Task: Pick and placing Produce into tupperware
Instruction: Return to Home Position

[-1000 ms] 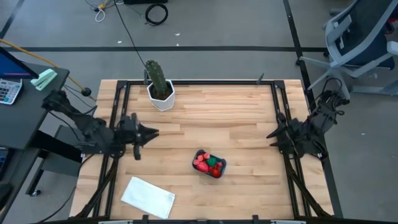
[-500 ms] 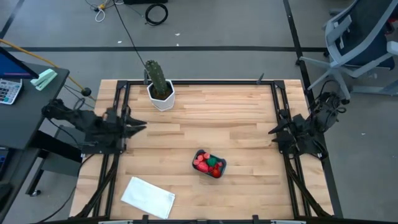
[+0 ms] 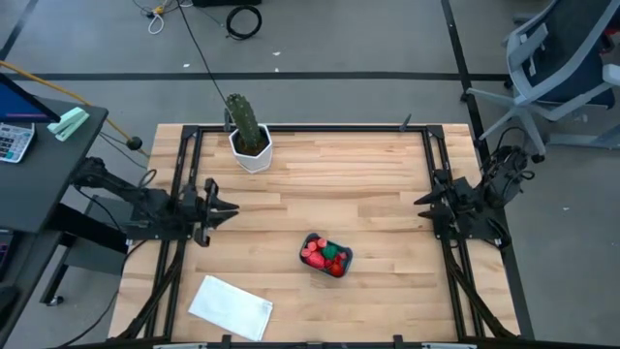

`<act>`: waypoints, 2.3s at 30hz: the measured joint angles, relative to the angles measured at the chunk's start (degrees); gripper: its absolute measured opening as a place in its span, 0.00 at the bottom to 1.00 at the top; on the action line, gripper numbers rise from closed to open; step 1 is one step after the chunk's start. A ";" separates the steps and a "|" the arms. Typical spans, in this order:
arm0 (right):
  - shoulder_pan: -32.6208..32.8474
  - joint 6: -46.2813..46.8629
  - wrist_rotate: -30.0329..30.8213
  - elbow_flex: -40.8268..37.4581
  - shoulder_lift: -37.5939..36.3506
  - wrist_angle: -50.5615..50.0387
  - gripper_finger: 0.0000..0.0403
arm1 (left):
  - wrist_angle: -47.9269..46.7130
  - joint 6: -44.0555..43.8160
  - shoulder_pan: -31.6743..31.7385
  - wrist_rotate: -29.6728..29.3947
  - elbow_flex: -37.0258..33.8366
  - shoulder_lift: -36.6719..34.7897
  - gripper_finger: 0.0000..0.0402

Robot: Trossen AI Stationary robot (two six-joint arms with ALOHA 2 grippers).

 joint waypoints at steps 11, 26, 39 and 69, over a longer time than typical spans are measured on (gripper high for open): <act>0.02 3.71 3.23 -10.25 -0.02 7.58 0.41 | 5.80 1.77 0.00 0.19 -5.17 -0.04 0.17; 0.00 2.82 6.71 -20.70 0.07 16.88 0.41 | -5.71 -5.37 0.00 0.08 -5.17 0.09 0.17; 0.02 -14.32 -22.27 -25.68 0.11 34.48 0.41 | -12.74 -8.46 0.00 0.10 -5.14 0.09 0.20; 0.00 -20.70 -22.17 -25.68 1.07 34.44 0.41 | -20.27 -14.82 -1.79 0.07 -5.01 0.11 0.20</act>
